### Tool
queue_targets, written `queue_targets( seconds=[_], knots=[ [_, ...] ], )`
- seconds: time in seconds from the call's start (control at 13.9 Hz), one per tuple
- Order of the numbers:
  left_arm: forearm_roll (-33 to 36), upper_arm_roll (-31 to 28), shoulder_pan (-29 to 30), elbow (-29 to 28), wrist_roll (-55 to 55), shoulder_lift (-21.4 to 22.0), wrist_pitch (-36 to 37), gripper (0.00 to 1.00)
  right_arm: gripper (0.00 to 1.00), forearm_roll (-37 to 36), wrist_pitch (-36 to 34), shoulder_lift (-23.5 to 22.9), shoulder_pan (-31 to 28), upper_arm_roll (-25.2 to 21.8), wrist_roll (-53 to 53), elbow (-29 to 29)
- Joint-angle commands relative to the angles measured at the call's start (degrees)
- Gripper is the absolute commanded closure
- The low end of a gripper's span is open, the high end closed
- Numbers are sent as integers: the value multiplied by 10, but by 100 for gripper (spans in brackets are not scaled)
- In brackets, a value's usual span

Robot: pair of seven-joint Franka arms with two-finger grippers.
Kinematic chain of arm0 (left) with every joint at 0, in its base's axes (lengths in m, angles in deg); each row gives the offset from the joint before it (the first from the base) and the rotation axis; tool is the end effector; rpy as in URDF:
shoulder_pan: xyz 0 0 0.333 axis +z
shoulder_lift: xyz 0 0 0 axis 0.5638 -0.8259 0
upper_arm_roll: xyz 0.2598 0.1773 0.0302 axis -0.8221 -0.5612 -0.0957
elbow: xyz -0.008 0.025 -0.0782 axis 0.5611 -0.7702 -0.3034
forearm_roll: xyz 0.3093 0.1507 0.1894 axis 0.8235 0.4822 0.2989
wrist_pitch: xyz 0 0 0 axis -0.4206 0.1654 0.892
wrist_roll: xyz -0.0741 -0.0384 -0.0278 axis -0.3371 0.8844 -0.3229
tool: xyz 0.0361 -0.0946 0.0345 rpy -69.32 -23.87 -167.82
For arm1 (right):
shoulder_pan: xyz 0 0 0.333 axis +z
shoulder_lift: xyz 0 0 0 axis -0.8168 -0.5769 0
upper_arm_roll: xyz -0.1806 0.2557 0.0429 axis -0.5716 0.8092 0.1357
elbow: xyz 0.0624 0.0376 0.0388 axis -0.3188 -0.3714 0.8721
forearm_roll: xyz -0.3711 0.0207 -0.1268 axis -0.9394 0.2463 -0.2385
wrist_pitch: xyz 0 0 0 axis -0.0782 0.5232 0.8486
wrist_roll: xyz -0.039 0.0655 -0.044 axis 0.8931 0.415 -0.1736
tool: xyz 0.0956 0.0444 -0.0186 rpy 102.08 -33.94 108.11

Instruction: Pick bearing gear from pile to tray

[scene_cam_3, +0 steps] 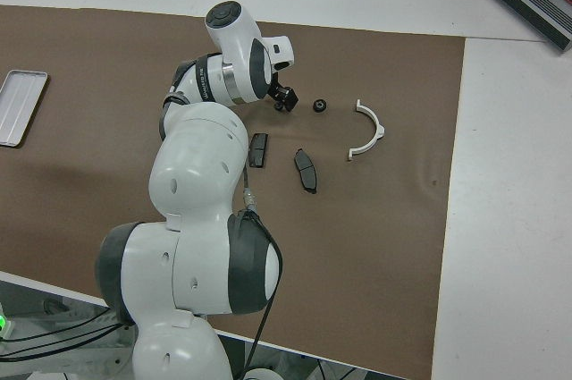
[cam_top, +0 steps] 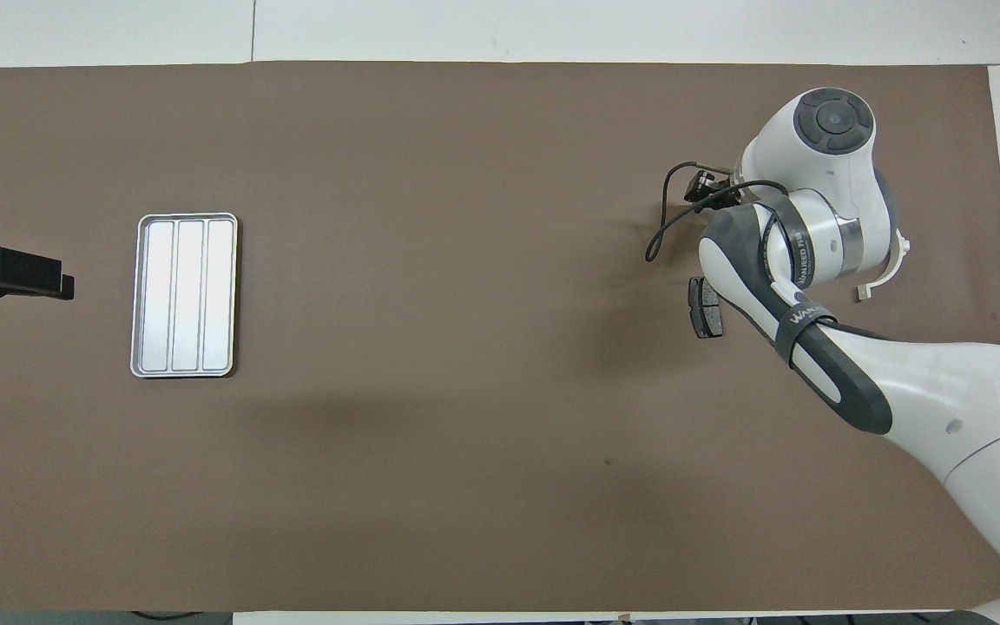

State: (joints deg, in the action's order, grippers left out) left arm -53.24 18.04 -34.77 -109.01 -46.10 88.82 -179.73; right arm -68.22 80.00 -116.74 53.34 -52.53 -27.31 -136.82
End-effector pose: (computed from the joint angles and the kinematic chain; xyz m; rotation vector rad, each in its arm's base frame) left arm 0.5342 -0.0117 0.6160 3.0965 -0.0514 0.0152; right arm 0.6909 0.0706 0.2840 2.9903 -0.6356 0.0667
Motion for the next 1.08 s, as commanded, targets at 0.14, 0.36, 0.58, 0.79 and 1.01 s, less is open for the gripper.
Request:
queue_targets(
  seconds=[0.14, 0.36, 0.58, 0.79, 1.01],
  knots=[
    [-7, -4, -3, -15, 1, 14, -3, 0, 10, 26, 4, -4, -11, 8, 13, 0],
    [-7, -4, -3, -15, 1, 14, -3, 0, 10, 26, -3, -3, -7, 8, 15, 1],
    [-7, -4, -3, -14, 1, 14, -4, 0, 11, 26, -3, -3, -7, 8, 14, 0],
    [-7, -4, -3, -15, 1, 14, -3, 0, 18, 26, -3, -4, -6, 8, 14, -4],
    [-7, -4, -3, -15, 1, 14, -3, 0, 22, 26, -14, -1, -6, 8, 14, -7]
  ],
)
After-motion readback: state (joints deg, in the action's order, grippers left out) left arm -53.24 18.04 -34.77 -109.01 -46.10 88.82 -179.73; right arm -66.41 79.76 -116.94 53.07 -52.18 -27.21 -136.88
